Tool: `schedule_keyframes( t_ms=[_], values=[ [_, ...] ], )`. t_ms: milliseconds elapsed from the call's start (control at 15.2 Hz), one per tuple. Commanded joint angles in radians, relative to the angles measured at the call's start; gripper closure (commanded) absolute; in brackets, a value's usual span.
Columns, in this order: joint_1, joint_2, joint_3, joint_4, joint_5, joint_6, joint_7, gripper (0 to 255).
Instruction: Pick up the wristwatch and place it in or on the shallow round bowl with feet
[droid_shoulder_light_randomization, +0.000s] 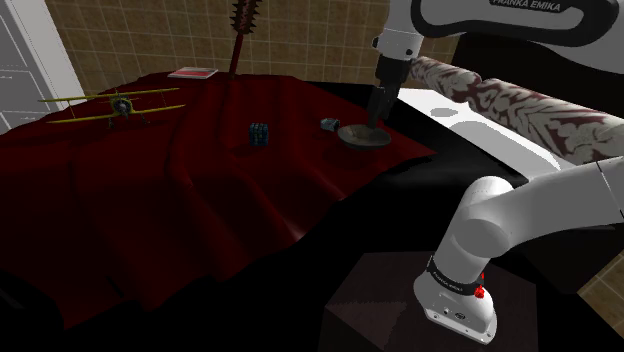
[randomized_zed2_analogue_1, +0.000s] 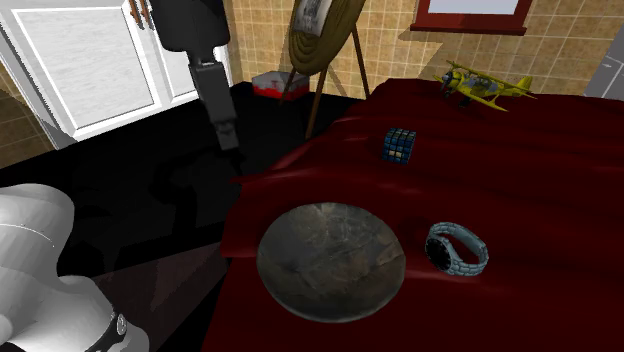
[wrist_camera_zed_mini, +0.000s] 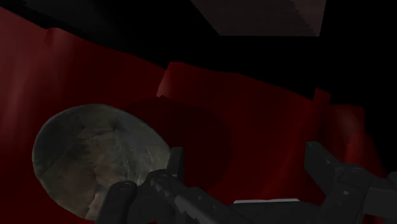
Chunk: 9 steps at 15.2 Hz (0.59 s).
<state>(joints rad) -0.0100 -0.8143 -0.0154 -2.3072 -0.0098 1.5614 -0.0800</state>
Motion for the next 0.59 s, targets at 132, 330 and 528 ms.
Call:
schedule_keyframes(
  t_ms=[132,330,528],
  values=[
    [-0.007,0.059,-0.031,0.019,-0.018,0.035,-0.035,0],
    [-0.015,0.153,-0.075,0.058,-0.039,0.085,-0.085,0],
    [-0.021,0.252,-0.119,0.107,-0.053,0.128,-0.136,0]
  ],
)
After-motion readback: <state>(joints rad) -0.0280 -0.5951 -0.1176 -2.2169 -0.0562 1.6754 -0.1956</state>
